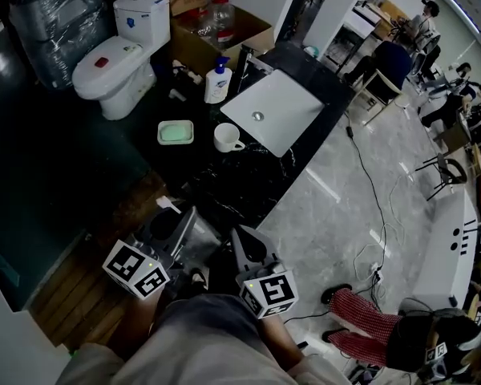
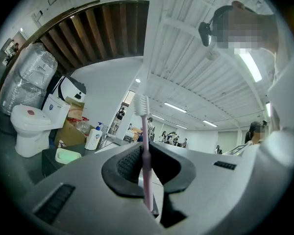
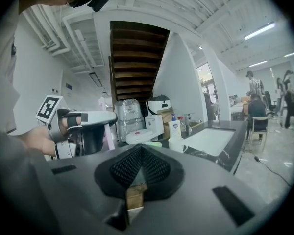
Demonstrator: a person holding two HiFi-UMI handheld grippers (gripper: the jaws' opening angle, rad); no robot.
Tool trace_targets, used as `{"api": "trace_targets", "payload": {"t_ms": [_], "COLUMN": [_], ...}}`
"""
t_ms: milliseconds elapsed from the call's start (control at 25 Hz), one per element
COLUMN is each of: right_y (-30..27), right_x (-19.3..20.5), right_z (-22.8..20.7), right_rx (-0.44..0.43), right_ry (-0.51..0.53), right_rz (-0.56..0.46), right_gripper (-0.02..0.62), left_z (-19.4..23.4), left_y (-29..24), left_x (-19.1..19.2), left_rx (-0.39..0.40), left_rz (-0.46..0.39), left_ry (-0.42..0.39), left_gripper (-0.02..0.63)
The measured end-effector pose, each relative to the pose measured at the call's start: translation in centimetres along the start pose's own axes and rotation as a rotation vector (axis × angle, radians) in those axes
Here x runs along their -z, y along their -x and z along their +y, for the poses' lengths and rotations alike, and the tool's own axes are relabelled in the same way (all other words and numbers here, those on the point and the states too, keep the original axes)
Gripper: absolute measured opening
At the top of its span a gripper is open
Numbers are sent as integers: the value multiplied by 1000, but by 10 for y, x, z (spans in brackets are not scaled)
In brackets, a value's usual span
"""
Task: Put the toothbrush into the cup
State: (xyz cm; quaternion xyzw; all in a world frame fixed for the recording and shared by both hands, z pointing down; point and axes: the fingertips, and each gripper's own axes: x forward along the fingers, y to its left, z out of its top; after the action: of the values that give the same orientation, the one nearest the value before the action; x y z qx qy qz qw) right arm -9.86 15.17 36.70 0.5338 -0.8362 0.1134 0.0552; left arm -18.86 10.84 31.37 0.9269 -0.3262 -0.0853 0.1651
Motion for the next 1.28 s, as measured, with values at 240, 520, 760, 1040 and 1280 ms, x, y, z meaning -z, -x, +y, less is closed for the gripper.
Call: {"api": "trace_targets", "payload": {"t_ms": [240,520,760,1040,1280], "right_y": [-22,-45,-70,-95,-110], "right_x": [-12,-25,-31,-38,-38], "right_z": [-24,-65,-107,-145,-169], "right_rx": [-6,6,-27,-85,-144], "right_ry": [3,1,7,-9,-12], "right_rz": [-1,4,-5,-5,-7], "right_gripper": [6,6,6,6,6], "left_z": [15,35,47,57,64], "left_y": [-29,-77,-128,-173,-200], "left_x": [-4,-4,-5,-4,2], "left_rx": [-6,-22,-42,-81,-124], "left_rz": [1,25,36,53,44], "left_ry": [14,43,38,31,10], "left_gripper": [40,40,40,40,40]}}
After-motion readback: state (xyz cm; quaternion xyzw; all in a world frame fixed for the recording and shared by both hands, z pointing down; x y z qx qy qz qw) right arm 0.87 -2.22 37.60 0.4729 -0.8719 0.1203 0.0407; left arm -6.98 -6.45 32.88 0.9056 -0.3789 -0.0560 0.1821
